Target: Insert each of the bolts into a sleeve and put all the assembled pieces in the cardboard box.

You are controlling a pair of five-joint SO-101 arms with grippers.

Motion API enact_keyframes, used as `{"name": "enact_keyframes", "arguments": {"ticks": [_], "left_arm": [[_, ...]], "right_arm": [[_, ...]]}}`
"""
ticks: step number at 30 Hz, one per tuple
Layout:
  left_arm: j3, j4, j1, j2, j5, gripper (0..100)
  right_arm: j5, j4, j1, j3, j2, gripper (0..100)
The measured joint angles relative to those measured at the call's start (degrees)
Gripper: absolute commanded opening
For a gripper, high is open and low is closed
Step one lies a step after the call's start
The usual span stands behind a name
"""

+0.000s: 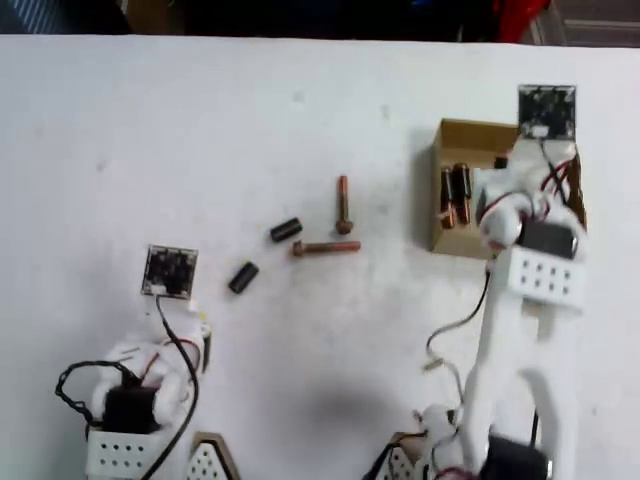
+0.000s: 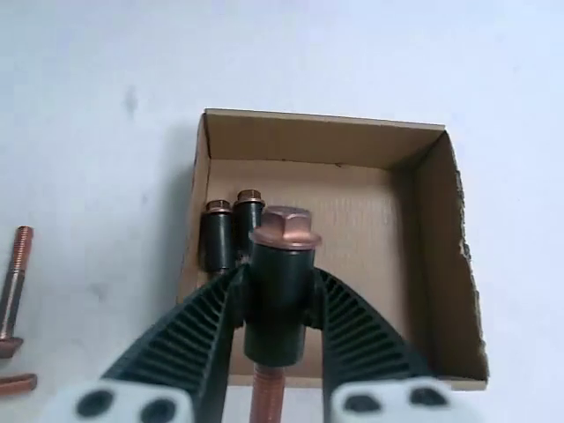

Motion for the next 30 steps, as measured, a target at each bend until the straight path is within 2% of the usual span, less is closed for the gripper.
{"name": "enact_keyframes", "arguments": {"ticks": [13,30], "left_arm": [[1.76,-0.09,0.00,0.09,0.00,2],[1.76,-1.32,0.00,0.00,0.00,2]], "right_arm": [[0.26,-0.26,3.08,-20.31,26.73,1.7],[0.26,-0.44,3.16,-42.73,57.76,1.9]]}}
